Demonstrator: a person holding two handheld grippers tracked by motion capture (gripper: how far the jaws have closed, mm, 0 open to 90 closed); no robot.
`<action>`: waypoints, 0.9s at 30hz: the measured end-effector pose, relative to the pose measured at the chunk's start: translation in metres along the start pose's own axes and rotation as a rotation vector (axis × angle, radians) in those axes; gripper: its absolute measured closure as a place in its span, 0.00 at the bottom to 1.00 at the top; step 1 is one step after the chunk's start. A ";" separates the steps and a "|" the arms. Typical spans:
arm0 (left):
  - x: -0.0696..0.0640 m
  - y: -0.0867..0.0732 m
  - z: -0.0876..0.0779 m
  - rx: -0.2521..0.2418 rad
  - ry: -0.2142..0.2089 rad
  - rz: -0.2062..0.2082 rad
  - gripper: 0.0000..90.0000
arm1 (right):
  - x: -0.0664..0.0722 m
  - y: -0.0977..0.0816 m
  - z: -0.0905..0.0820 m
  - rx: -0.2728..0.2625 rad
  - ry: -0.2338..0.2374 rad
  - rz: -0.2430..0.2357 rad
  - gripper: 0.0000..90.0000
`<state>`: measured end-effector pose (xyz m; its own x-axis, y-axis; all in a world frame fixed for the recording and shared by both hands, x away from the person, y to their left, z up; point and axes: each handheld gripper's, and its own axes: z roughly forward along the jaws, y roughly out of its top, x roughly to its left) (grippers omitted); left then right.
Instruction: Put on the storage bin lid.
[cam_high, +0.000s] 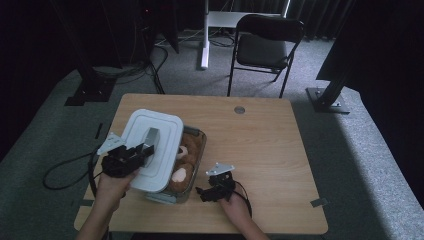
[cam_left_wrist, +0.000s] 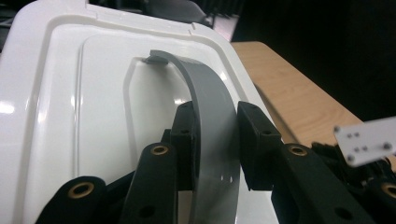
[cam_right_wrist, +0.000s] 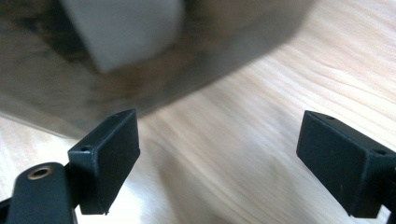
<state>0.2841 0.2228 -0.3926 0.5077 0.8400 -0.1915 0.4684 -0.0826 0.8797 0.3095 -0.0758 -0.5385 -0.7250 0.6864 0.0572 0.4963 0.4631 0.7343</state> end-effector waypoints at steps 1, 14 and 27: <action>-0.003 0.001 0.004 0.007 -0.010 0.002 0.79 | -0.003 -0.001 -0.002 -0.005 -0.002 0.011 0.14; -0.026 -0.002 0.045 0.059 -0.087 -0.022 0.79 | -0.039 -0.008 -0.029 -0.059 -0.077 0.117 0.14; -0.025 -0.005 0.056 0.106 -0.091 -0.045 0.79 | -0.041 -0.009 -0.028 -0.052 -0.085 0.123 0.14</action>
<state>0.3097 0.1726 -0.4168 0.5455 0.7924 -0.2729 0.5635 -0.1057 0.8193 0.3216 -0.1241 -0.5284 -0.6164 0.7819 0.0932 0.5517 0.3443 0.7596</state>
